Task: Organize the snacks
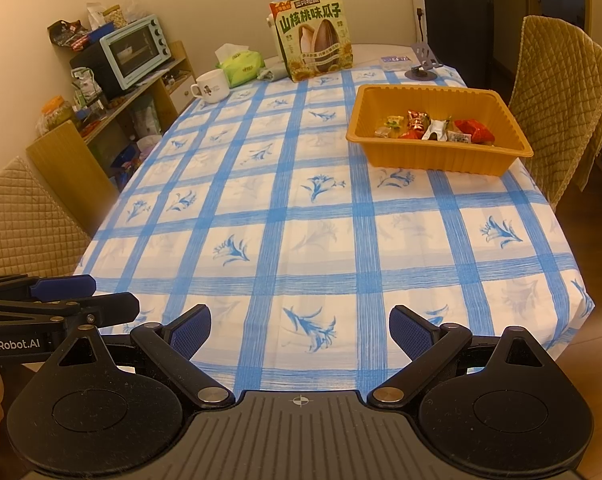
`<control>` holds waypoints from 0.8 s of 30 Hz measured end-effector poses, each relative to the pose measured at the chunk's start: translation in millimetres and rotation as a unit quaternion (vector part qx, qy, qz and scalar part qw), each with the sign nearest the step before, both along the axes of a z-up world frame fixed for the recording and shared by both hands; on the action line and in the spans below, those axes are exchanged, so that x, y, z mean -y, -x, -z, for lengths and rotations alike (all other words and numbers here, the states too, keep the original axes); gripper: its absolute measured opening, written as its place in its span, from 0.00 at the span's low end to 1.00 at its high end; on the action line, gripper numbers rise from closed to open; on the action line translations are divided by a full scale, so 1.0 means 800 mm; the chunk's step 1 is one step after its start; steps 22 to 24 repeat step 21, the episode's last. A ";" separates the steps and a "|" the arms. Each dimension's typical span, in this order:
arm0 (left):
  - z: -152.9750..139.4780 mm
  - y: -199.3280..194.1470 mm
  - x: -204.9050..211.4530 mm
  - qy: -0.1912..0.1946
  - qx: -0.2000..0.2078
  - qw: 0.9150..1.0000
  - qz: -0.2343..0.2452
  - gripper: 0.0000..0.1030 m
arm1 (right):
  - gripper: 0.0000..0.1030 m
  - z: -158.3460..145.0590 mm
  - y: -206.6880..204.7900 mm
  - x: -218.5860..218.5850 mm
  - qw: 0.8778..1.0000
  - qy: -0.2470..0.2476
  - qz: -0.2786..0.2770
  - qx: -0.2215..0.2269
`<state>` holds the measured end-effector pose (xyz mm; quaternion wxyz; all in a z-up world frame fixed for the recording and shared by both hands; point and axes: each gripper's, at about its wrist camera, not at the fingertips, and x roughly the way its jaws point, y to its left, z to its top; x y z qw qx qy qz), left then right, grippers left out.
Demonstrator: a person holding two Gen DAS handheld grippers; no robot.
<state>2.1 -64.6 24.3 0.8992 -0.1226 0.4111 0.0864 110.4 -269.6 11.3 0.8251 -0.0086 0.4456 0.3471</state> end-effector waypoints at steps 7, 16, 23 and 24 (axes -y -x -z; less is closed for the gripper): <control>0.001 -0.004 0.001 0.001 -0.001 1.000 0.000 0.68 | 0.93 0.000 -0.001 0.000 1.000 0.000 0.000 0.000; 0.003 -0.009 0.003 0.001 -0.002 1.000 0.000 0.68 | 0.93 0.004 -0.009 0.002 1.000 0.001 0.003 -0.004; 0.008 -0.029 0.001 0.006 -0.005 1.000 0.000 0.70 | 0.93 0.008 -0.022 0.002 1.000 0.003 0.004 -0.007; 0.008 -0.029 0.001 0.006 -0.005 1.000 0.000 0.70 | 0.93 0.008 -0.022 0.002 1.000 0.003 0.004 -0.007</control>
